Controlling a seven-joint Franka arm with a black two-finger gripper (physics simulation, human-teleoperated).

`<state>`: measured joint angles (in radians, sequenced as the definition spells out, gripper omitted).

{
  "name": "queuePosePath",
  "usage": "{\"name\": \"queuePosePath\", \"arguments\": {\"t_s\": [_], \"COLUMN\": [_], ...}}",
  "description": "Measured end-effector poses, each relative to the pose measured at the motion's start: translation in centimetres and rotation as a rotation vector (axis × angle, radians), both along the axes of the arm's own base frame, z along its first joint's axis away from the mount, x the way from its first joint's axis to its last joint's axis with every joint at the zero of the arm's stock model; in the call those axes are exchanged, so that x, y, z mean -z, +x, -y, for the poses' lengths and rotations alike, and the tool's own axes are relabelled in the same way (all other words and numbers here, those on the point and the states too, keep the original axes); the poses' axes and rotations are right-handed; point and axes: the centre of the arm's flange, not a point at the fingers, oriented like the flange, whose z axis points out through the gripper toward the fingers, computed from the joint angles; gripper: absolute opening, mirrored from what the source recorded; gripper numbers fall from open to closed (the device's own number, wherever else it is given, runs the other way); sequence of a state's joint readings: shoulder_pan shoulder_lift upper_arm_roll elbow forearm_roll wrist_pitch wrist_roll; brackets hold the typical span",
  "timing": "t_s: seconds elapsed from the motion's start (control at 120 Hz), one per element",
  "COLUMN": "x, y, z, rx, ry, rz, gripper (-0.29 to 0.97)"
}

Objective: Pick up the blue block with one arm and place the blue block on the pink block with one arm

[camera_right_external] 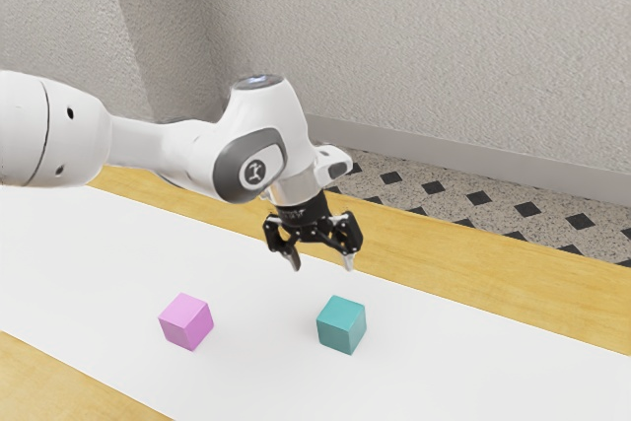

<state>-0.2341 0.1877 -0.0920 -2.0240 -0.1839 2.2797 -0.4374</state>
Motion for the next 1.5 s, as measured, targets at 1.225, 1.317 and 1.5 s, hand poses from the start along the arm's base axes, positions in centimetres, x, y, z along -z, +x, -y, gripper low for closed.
{"name": "queuePosePath", "arguments": {"t_s": [1.225,1.317,1.5], "x": [7.2,8.1,9.4], "y": [-0.9,-0.6,-0.8], "z": [4.7,4.2,4.0], "rx": [0.188,0.19,0.2], "ry": [0.063,0.071,0.08], "rz": [0.029,0.019,-0.001], "gripper": [0.68,0.68,0.65]}}
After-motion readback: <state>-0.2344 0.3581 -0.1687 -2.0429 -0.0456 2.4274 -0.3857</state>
